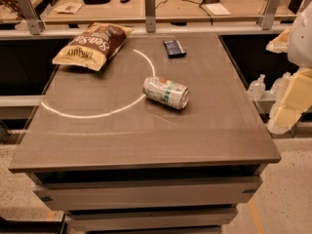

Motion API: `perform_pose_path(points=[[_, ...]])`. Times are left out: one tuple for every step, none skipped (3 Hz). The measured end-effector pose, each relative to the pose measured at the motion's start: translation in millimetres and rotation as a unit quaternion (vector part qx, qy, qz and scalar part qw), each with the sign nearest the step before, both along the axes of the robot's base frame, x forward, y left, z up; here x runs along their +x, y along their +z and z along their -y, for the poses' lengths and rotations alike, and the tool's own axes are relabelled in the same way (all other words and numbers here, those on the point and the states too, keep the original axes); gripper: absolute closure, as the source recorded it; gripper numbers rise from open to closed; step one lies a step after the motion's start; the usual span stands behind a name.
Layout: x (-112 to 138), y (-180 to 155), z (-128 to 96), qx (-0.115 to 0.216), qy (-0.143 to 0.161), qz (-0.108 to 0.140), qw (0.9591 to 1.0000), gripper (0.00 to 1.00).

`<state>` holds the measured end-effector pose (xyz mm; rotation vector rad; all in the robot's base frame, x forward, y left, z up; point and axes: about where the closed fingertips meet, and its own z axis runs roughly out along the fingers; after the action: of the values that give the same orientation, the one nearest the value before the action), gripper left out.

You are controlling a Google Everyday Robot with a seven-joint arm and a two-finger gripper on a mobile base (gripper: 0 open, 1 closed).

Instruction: Place 7up can upright

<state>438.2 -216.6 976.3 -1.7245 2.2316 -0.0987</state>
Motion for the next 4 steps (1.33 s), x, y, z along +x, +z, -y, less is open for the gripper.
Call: perform_pose_path(points=[[0, 0, 0, 0.000, 0.000, 0.000, 1.0000, 0.00], [4, 7, -9, 0.027, 0.000, -0.007, 0.9996, 0.00], [8, 7, -17, 0.071, -0.029, -0.028, 0.9966, 0.00], [10, 3, -29, 0.117, -0.062, -0.047, 0.9901, 0.00]])
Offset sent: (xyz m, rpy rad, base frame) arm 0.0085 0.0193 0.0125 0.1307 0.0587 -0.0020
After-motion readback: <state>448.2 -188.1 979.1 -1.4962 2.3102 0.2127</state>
